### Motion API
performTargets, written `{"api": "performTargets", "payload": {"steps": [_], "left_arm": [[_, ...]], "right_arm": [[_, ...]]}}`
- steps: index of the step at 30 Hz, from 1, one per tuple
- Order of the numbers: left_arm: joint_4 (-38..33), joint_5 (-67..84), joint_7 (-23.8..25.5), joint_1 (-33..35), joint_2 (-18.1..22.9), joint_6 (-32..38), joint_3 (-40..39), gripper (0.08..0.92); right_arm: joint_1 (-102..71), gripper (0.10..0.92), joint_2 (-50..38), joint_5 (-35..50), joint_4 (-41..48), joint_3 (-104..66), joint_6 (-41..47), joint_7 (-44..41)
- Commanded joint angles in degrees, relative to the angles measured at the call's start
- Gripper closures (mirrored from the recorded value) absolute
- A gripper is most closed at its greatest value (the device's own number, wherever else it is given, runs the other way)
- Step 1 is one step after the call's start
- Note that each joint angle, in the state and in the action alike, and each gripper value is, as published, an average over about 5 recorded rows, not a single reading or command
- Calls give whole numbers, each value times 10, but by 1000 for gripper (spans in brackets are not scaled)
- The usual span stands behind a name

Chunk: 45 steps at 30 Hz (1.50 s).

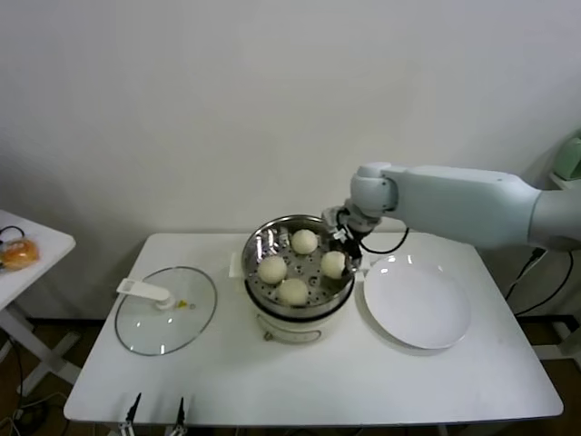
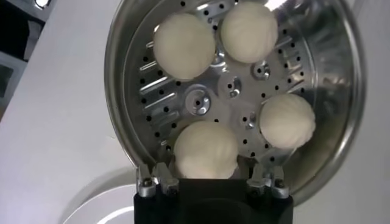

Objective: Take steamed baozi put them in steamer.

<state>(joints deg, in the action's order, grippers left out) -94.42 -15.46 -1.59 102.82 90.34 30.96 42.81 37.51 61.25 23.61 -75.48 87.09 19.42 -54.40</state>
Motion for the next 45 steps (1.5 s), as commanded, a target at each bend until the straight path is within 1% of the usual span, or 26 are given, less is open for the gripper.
{"api": "performTargets", "payload": {"steps": [1, 7, 10, 15, 19, 21, 23, 25, 27, 31, 36, 39, 45], "left_arm": [[3, -1, 0, -1, -1, 1, 0, 177], [0, 0, -1, 0, -1, 3, 1, 177], [-2, 0, -1, 1, -1, 3, 1, 177], [-10, 1, 0, 6, -1, 3, 2, 177], [-15, 2, 0, 10, -3, 2, 4, 177], [-17, 3, 0, 11, -4, 2, 4, 177], [-19, 3, 0, 11, -4, 2, 4, 177], [-21, 4, 0, 11, -5, 1, 4, 177], [-22, 4, 0, 11, -5, 1, 4, 177], [-23, 3, 1, 10, -7, 0, 3, 177], [-23, 4, 1, 9, -7, 0, 3, 177], [-22, 4, 1, 7, -7, 0, 2, 177], [-22, 4, 1, 4, -7, 0, 0, 177]], "right_arm": [[-51, 328, 18, -46, 21, -13, 9, 16], [-47, 322, 22, -46, 21, -21, 12, 25], [-36, 316, 19, -26, 15, -23, 8, 26], [24, 228, 7, 29, -2, -1, -3, 9], [75, 204, -19, 74, -15, 13, -2, 7], [87, 203, -40, 96, -25, 9, 1, 35], [82, 203, -70, 122, -40, -14, 5, 96], [47, 203, -110, 148, -58, -59, 7, 173], [-9, 203, -152, 155, -73, -125, 6, 233], [-148, 203, -222, 132, -107, -265, -9, 314], [-341, 203, -288, 116, -176, -472, -15, 375], [-429, 203, -318, 115, -213, -547, -27, 404], [-654, 203, -349, 106, -267, -736, -75, 454]]}}
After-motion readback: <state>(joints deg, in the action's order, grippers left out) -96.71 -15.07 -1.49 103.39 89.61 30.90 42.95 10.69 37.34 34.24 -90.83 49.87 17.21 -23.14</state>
